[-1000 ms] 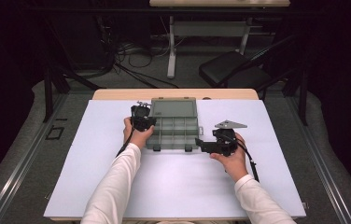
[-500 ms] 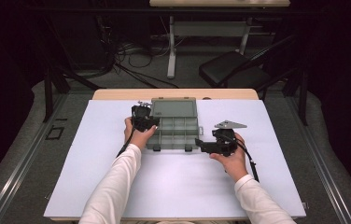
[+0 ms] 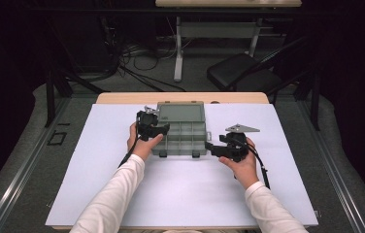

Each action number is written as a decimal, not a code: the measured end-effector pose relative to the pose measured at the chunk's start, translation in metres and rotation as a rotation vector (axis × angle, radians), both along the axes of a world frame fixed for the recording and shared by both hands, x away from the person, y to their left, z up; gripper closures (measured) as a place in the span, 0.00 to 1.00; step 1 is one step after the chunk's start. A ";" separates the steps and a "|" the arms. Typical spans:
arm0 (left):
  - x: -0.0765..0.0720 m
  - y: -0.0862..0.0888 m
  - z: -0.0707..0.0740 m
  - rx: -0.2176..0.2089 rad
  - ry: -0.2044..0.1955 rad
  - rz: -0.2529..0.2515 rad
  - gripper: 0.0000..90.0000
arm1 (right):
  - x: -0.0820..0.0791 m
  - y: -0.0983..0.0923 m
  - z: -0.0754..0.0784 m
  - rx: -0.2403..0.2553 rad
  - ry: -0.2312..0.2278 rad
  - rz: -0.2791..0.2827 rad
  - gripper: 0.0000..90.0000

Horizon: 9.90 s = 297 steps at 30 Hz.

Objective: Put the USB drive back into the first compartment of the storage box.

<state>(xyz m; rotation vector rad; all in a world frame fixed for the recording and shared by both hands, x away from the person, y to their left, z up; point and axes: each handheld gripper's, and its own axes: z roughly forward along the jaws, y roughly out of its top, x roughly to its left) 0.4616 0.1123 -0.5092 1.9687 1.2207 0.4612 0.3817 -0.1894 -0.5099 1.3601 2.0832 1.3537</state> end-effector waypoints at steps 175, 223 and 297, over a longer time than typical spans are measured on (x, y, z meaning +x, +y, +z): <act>-0.009 0.030 -0.044 0.076 0.074 -0.183 0.45 | 0.184 0.048 0.022 -0.191 0.242 -0.082 0.26; -0.014 0.024 -0.050 0.125 0.049 -0.182 0.51 | 0.188 0.062 -0.008 -0.149 0.366 -0.105 0.22; -0.013 0.025 -0.053 0.096 0.042 -0.169 0.51 | 0.190 0.050 -0.032 -0.041 0.457 -0.144 0.23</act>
